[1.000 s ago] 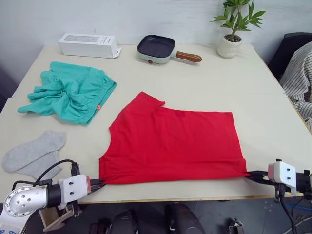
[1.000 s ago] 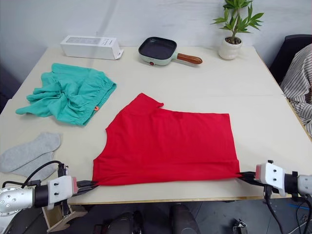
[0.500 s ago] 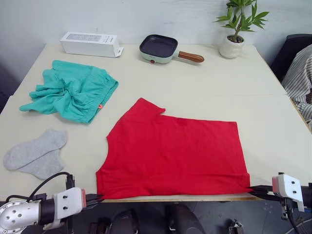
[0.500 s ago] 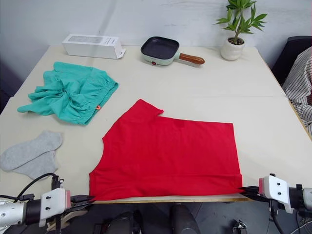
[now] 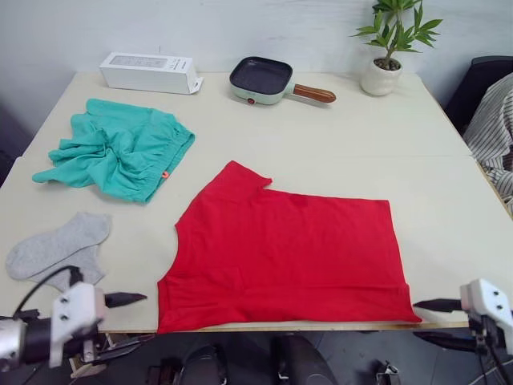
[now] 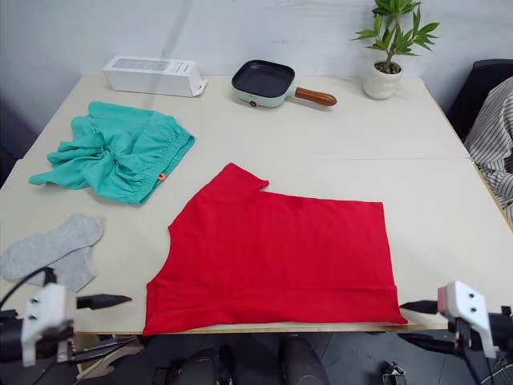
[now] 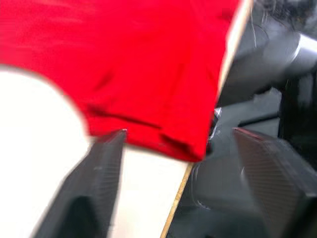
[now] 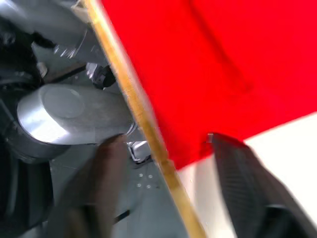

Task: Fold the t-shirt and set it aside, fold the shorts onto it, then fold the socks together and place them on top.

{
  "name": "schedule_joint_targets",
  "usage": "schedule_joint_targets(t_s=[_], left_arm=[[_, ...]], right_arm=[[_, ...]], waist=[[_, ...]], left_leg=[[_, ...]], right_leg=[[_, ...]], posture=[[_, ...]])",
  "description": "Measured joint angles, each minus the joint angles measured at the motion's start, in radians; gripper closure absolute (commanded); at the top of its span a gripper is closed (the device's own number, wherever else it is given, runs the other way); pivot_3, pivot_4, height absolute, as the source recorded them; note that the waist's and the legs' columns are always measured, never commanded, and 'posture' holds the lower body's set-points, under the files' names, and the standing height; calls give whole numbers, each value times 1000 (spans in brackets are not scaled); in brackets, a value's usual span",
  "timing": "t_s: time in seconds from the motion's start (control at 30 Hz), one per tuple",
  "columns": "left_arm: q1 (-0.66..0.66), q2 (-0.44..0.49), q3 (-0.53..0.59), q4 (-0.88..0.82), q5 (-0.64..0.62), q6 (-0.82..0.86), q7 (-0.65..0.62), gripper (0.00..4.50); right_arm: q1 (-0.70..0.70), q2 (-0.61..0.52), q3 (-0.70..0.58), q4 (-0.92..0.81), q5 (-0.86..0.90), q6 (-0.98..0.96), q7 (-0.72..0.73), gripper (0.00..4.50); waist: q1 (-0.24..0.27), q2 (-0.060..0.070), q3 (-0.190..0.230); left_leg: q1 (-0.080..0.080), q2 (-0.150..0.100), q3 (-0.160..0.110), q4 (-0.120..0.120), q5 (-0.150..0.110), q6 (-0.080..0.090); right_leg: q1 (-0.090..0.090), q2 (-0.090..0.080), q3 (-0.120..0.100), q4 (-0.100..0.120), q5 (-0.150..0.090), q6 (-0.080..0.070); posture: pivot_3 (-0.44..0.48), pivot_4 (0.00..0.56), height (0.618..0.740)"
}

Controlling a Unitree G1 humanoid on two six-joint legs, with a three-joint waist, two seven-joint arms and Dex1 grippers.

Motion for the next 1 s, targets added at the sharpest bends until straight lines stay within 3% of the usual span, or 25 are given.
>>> schedule_joint_targets(t_s=[0.07, 0.2, 0.27, 0.37, 0.5, 0.7, 0.83, 1.0], left_arm=[[-25, 39, 59, 16, -84, 109, -22, 0], [-109, 104, 78, 97, -166, 274, -49, 0], [-231, 110, 42, 147, -166, 296, -11, 0], [-503, 91, -107, 259, -117, 296, 105, 0], [-791, 31, -324, 393, -17, 284, 172, 0], [-1120, -100, -582, 623, 160, 262, 208, 0], [-1298, -208, -680, 826, 275, 223, 250, 0], [-1463, -339, -754, 1094, 410, 150, 315, 0]], right_arm=[[-37, -13, -39, 6, 8, 45, -1, 25], [-174, -36, -41, 102, 9, 117, 4, 25], [-282, -43, -24, 173, 2, 140, 0, 25], [-539, -21, 78, 315, -42, 137, -21, 25], [-841, 90, 207, 497, -126, 100, -67, 25], [-1138, 213, 322, 829, -261, -4, -142, 25], [-1279, 258, 349, 1020, -332, -79, -217, 25], [-1358, 311, 374, 1187, -419, -130, -323, 25]], waist=[[-2, 0, 0], [-4, 1, 1], [-2, 3, 2], [-2, 5, 3], [-1, 5, 3], [1, 6, 4], [-1, 6, 4], [-6, 6, 4]], left_leg=[[0, 0, 0, 1, 0, 0], [-1, -1, 1, 3, 0, 0], [-1, -1, 1, 4, 0, -1], [-2, -1, 1, 7, 1, -3], [-7, 0, 3, 13, 2, -2], [-20, 2, 8, 27, 3, -6], [-20, 2, 9, 27, 3, -6], [-20, 2, 11, 32, 3, -6]], right_leg=[[0, 0, 0, 0, 0, -1], [0, 0, 1, 0, 0, -1], [-1, -1, 1, 1, 0, -1], [0, 0, 1, 3, 2, 0], [-5, 4, 3, 8, 7, 9], [-22, 12, 6, 20, 4, 9], [-23, 12, 7, 23, 4, 9], [-24, 11, 7, 31, 4, 10]], posture=[[0, 150, 740], [0, 150, 740], [0, 150, 740], [0, 150, 740], [0, 150, 740], [0, 150, 740], [0, 150, 740], [0, 150, 740]])
